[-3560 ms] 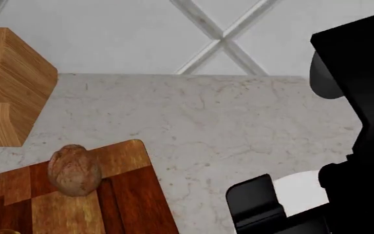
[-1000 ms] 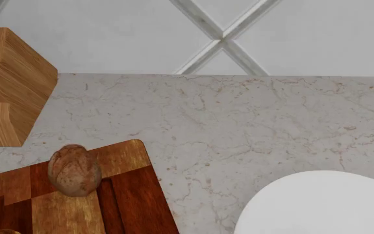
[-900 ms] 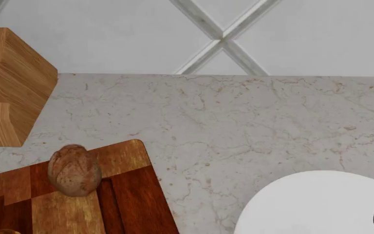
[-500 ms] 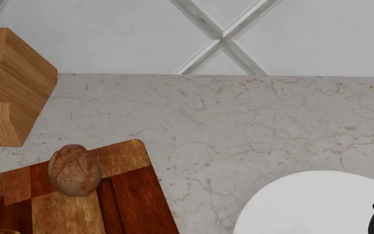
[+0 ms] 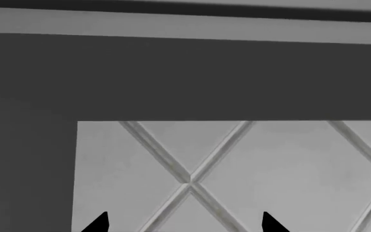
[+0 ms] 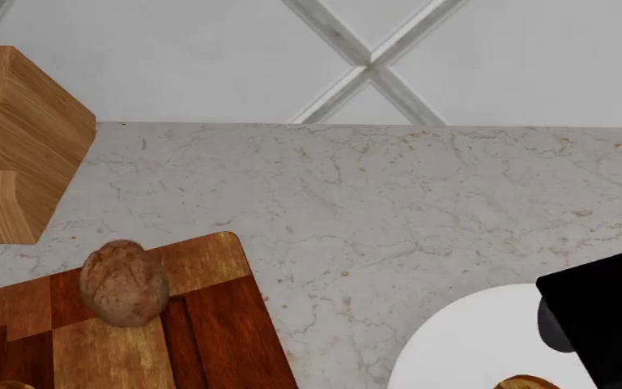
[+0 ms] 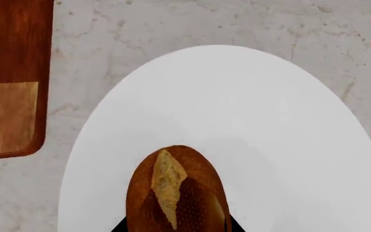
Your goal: Place all breads on the cutting board.
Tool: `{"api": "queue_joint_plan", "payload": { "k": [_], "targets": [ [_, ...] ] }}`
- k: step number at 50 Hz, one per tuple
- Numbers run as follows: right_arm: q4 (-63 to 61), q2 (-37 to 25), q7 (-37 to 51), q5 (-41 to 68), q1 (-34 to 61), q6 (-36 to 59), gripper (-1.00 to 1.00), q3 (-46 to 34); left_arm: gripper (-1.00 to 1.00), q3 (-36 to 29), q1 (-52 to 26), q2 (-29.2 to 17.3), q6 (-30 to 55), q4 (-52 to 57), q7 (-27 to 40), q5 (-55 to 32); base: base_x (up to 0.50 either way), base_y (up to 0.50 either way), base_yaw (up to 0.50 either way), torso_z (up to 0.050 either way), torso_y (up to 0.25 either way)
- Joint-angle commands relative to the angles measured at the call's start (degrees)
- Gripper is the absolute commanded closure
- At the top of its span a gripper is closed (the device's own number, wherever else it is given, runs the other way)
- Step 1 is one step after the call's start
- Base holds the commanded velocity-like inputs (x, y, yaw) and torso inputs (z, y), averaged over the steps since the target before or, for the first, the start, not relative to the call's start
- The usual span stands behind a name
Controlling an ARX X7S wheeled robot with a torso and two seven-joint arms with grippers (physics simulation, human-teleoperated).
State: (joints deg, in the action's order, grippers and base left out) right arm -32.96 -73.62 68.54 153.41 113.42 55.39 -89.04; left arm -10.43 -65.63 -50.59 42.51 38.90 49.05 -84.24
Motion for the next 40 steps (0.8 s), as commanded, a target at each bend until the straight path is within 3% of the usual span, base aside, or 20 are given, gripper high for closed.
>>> {"api": "queue_joint_plan", "payload": {
  "k": [1, 16, 40],
  "targets": [
    [0.8, 8.7, 1.4, 4.9, 4.2, 1.8, 1.0, 3.6, -1.0, 2.1, 0.7, 0.8, 0.0, 0.6, -1.8, 0.8, 0.0, 0.0, 0.0, 0.0, 0.0],
    [7.3, 20.1, -4.7, 0.1, 2.3, 3.0, 1.0, 6.2, -1.0, 3.2, 1.4, 0.0, -0.8, 1.1, -2.6, 0.9, 0.0, 0.0, 0.0, 0.0, 0.0],
    [27.4, 39.7, -28.7, -24.4, -7.4, 11.4, 1.0, 13.8, -1.0, 2.3, 0.1, -0.2, 0.0, -0.8, -3.6, 2.3, 0.0, 0.0, 0.0, 0.0, 0.0]
  ]
}}
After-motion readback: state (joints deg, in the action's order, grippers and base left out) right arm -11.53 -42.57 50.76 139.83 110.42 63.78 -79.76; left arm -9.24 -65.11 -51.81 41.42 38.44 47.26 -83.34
